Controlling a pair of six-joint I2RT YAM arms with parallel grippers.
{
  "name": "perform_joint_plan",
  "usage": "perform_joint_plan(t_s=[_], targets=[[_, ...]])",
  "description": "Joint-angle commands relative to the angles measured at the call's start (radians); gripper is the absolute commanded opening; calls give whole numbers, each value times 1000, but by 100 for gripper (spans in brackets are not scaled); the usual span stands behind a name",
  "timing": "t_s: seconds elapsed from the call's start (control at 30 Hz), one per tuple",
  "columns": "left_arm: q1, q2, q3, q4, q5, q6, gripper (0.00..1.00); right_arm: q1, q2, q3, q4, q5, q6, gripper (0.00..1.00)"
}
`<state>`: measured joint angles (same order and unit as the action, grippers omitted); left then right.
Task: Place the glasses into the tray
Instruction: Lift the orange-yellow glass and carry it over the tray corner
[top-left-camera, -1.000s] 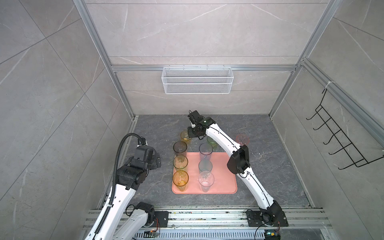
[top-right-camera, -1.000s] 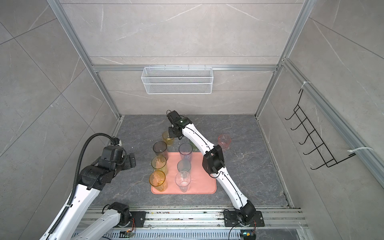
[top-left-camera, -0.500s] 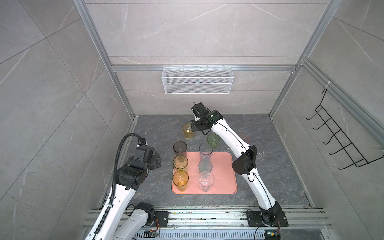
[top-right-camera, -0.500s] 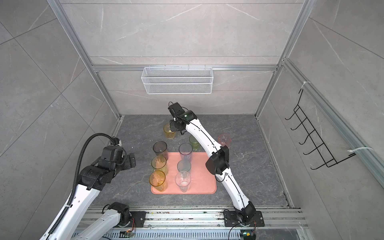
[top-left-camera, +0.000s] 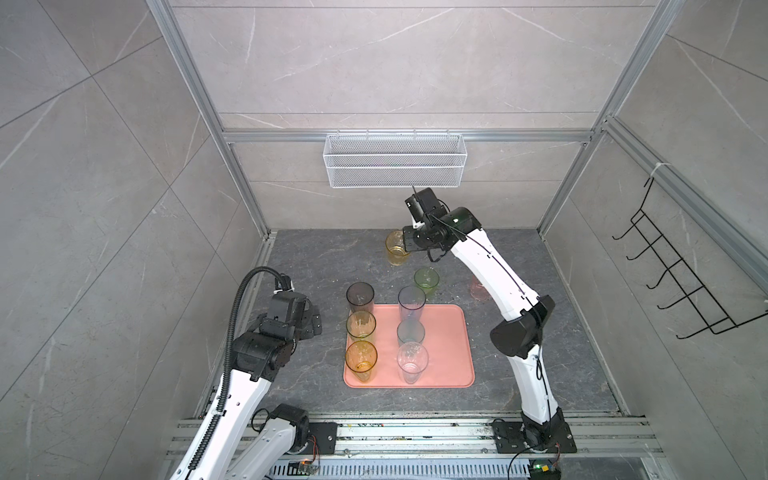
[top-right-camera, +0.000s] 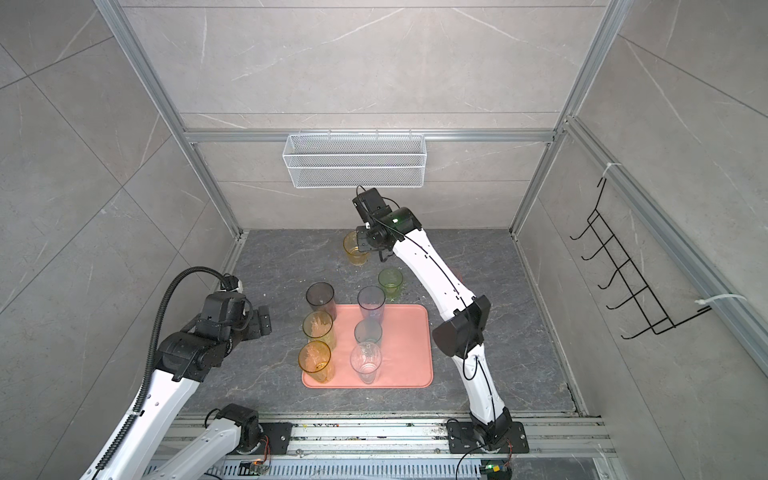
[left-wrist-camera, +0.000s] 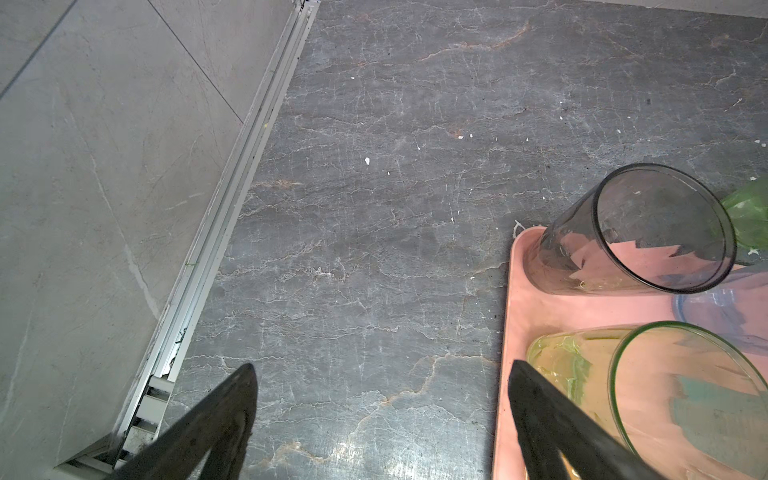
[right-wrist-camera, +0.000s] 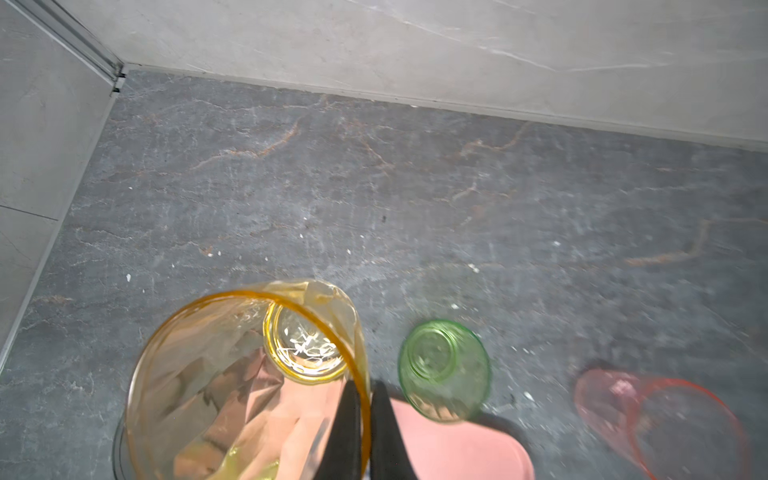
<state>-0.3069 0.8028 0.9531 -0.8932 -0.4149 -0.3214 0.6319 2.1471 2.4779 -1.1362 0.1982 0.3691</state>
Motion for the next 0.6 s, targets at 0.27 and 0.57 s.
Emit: perform_joint_plan(t_s=[0.27,0.57], targets=[[6,-13,-4,19,7,0,95,-56,-392,-431,157,27,-9,0],[6,-11,-6,19,6,0,95,-95,-565,-657,168,52,-10,0]])
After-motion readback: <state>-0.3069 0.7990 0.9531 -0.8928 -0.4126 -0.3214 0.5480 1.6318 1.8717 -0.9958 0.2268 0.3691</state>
